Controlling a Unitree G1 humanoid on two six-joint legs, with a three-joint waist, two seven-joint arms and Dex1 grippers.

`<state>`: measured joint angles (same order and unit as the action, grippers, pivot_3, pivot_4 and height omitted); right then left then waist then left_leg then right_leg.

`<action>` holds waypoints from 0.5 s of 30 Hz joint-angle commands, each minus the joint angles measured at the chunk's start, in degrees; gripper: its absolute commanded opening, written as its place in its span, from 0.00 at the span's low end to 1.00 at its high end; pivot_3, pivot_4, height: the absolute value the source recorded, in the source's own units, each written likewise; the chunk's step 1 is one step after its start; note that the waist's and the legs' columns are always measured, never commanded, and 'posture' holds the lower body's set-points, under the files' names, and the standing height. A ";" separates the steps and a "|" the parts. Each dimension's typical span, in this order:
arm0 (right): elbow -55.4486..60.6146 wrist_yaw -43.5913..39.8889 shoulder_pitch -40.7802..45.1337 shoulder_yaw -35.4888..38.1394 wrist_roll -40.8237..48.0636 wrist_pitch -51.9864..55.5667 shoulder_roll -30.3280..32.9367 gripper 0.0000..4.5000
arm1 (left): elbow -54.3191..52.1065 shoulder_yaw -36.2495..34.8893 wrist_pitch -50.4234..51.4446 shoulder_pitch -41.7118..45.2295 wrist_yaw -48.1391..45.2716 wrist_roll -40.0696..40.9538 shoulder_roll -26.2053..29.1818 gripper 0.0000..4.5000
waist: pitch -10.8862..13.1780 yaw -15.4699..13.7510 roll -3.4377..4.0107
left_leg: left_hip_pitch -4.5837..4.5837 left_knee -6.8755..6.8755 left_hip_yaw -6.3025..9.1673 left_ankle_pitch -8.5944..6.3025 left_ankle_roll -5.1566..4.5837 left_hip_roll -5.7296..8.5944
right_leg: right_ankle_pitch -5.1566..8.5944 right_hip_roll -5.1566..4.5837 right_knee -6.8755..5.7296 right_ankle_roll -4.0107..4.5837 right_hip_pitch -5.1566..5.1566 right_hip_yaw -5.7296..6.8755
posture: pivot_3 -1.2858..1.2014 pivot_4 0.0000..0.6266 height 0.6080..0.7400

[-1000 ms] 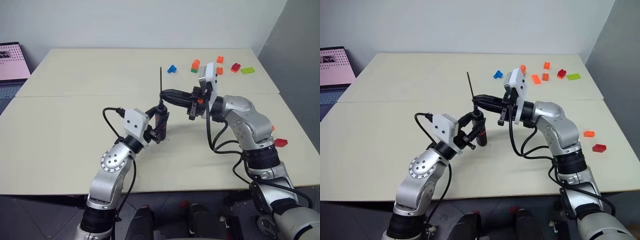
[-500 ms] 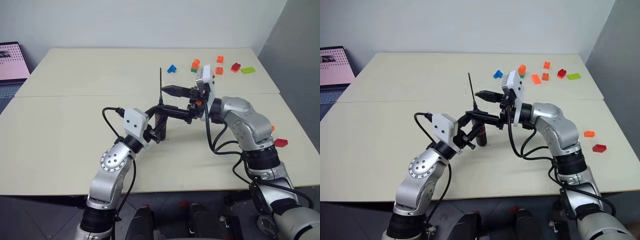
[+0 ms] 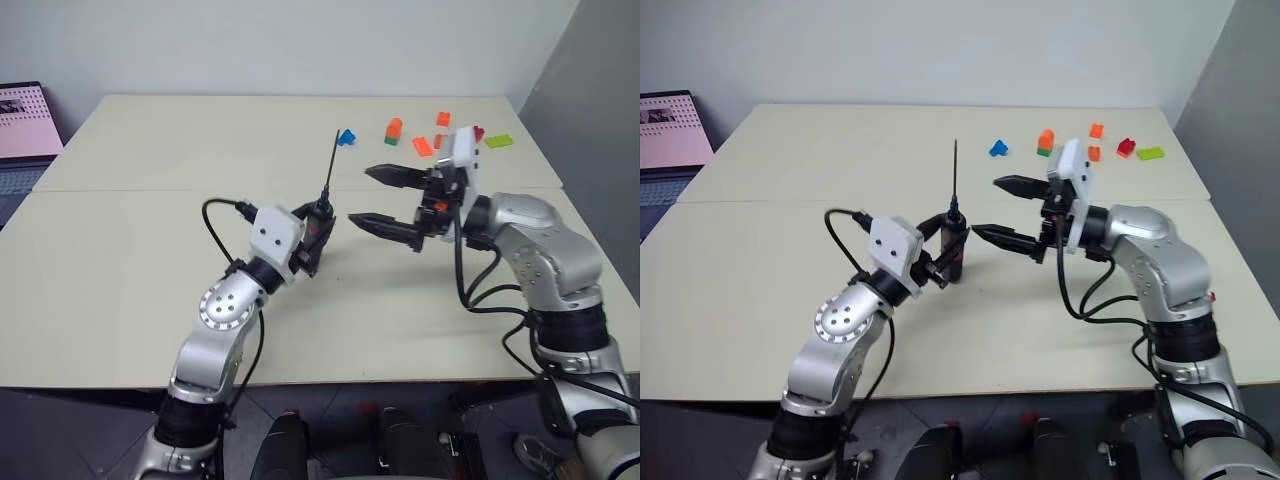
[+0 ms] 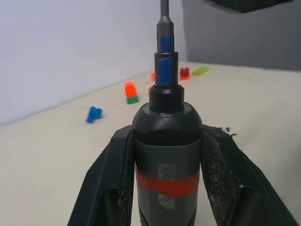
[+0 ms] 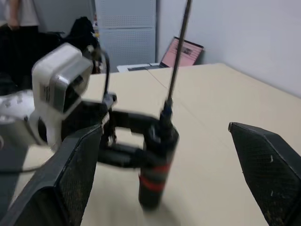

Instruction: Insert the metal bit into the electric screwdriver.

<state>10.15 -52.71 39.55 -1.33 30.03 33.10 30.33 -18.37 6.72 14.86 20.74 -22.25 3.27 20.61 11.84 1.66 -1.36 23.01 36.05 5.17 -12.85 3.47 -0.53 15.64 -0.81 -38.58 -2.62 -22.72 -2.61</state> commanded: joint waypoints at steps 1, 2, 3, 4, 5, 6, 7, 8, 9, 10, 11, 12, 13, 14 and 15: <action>4.11 -0.11 -1.47 1.98 -4.18 -3.08 6.07 1.00 | 4.68 1.72 0.81 11.23 -4.15 -8.01 7.88 0.36 | 0.03 -0.05 -0.02 | -0.02 -0.01 -0.06 0.00 0.00 0.00 | 0.00 -0.01 0.04 -0.01 0.02 -0.04 | 0.52 0.24 1.00; 4.92 -0.55 -2.17 1.70 -5.60 -4.08 7.98 1.00 | 6.95 3.09 0.63 13.65 -6.01 -9.77 10.16 0.36 | 0.03 -0.02 -0.03 | 0.04 0.00 -0.01 0.00 0.00 0.05 | 0.00 -0.02 0.04 -0.02 -0.04 0.01 | 0.52 0.24 1.00; 5.92 -1.16 -3.01 1.31 -6.93 -4.89 10.03 1.00 | 9.28 5.03 0.08 15.72 -8.26 -11.74 12.48 0.36 | 0.03 0.02 -0.02 | 0.08 -0.01 -0.02 0.00 0.00 0.03 | -0.01 0.01 0.06 -0.03 -0.07 0.00 | 0.52 0.24 1.00; 7.18 -1.71 -3.99 1.12 -8.20 -5.56 12.26 1.00 | 12.20 7.61 -1.76 17.89 -10.87 -14.35 14.92 0.36 | 0.03 0.05 -0.02 | 0.07 -0.04 -0.06 0.00 0.00 0.04 | -0.01 0.00 0.10 -0.03 -0.08 -0.03 | 0.52 0.24 1.00; 8.40 -2.30 -4.88 1.21 -8.95 -6.11 14.14 1.00 | 15.04 9.78 -4.20 19.87 -12.48 -16.88 16.60 0.36 | 0.03 0.07 -0.02 | 0.08 -0.09 -0.07 -0.01 0.00 0.03 | 0.00 -0.01 0.16 -0.03 -0.08 -0.04 | 0.52 0.24 1.00; 10.02 -2.87 -5.84 1.60 -9.23 -5.87 16.17 1.00 | 18.32 12.24 -6.22 22.19 -14.26 -19.19 17.57 0.36 | 0.03 0.10 -0.02 | 0.11 -0.21 -0.08 -0.01 0.00 0.03 | -0.01 -0.02 0.36 -0.03 -0.09 -0.03 | 0.52 0.24 1.00; 11.50 -3.32 -6.59 2.03 -9.07 -5.24 17.82 1.00 | 21.33 14.82 -8.64 24.16 -15.86 -21.54 18.32 0.36 | 0.03 0.17 -0.01 | 0.12 -0.28 -0.08 -0.01 0.00 0.03 | -0.01 -0.01 0.46 -0.04 -0.09 -0.03 | 0.52 0.24 1.00; 12.97 -3.58 -7.09 2.31 -8.51 -4.00 19.03 1.00 | 24.09 17.02 -10.71 25.65 -17.40 -23.46 18.74 0.36 | 0.03 0.12 -0.01 | 0.18 -0.31 -0.11 -0.01 0.00 0.01 | -0.01 -0.02 0.52 -0.03 -0.11 -0.03 | 0.52 0.24 1.00; 14.45 -3.90 -7.60 2.55 -7.61 -2.65 20.12 1.00 | 26.56 19.07 -12.65 26.86 -19.08 -25.07 18.98 0.36 | 0.03 0.18 -0.01 | 0.27 -0.30 -0.11 -0.01 0.00 0.01 | -0.02 -0.03 0.55 -0.03 -0.18 -0.03 | 0.52 0.24 1.00; 15.92 -4.28 -8.12 2.57 -6.73 -1.47 21.03 1.00 | 28.93 20.85 -14.88 27.91 -20.40 -26.62 19.11 0.36 | 0.03 0.23 -0.01 | 0.47 -0.28 -0.13 -0.01 0.00 0.01 | -0.03 -0.03 0.54 -0.02 -0.41 -0.04 | 0.52 0.24 1.00; 16.92 -4.43 -8.42 2.50 -6.16 -0.64 21.56 1.00 | 30.70 21.80 -16.55 28.63 -21.20 -27.55 19.10 0.36 | 0.03 0.25 -0.01 | 0.66 -0.25 -0.13 0.00 0.01 0.00 | -0.13 -0.04 0.52 0.15 -0.57 -0.04 | 0.52 0.24 1.00; 18.29 -4.81 -9.13 2.14 -6.20 -0.23 22.43 1.00 | 33.44 23.38 -18.66 29.99 -22.26 -28.51 18.28 0.36 | 0.03 0.22 -0.01 | 0.79 -0.18 -0.13 0.00 0.01 -0.02 | -0.20 -0.04 0.52 0.27 -0.65 0.01 | 0.52 0.24 1.00; 19.20 -4.96 -9.60 1.88 -6.25 0.04 23.04 1.00 | 35.48 24.33 -20.24 30.97 -22.92 -29.12 17.61 0.36 | 0.04 0.10 -0.01 | 0.85 -0.16 -0.16 0.00 0.01 -0.05 | -0.20 -0.05 0.52 0.28 -0.65 0.09 | 0.52 0.24 1.00; 20.16 -5.27 -10.31 1.70 -6.08 0.28 23.66 1.00 | 38.41 25.67 -21.75 32.65 -23.61 -29.92 16.05 0.36 | 0.04 0.07 -0.01 | 0.91 -0.16 -0.21 0.00 0.01 -0.06 | -0.20 -0.09 0.55 0.28 -0.66 0.16 | 0.52 0.24 1.00; 20.84 -5.40 -10.77 1.54 -5.94 0.52 24.02 1.00 | 40.64 26.45 -23.00 33.82 -24.03 -30.53 14.93 0.36 | 0.04 0.00 -0.01 | 0.94 -0.16 -0.22 0.00 0.00 -0.05 | -0.20 -0.11 0.55 0.28 -0.66 0.18 | 0.52 0.24 1.00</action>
<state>27.51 -57.44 29.32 -0.73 23.37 33.13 53.10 18.93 32.43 -4.56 50.52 -45.18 -25.70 37.19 11.87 1.65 -1.37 23.95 35.90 4.92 -12.86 3.47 -0.57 15.44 -0.95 -38.03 -2.35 -23.38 -2.44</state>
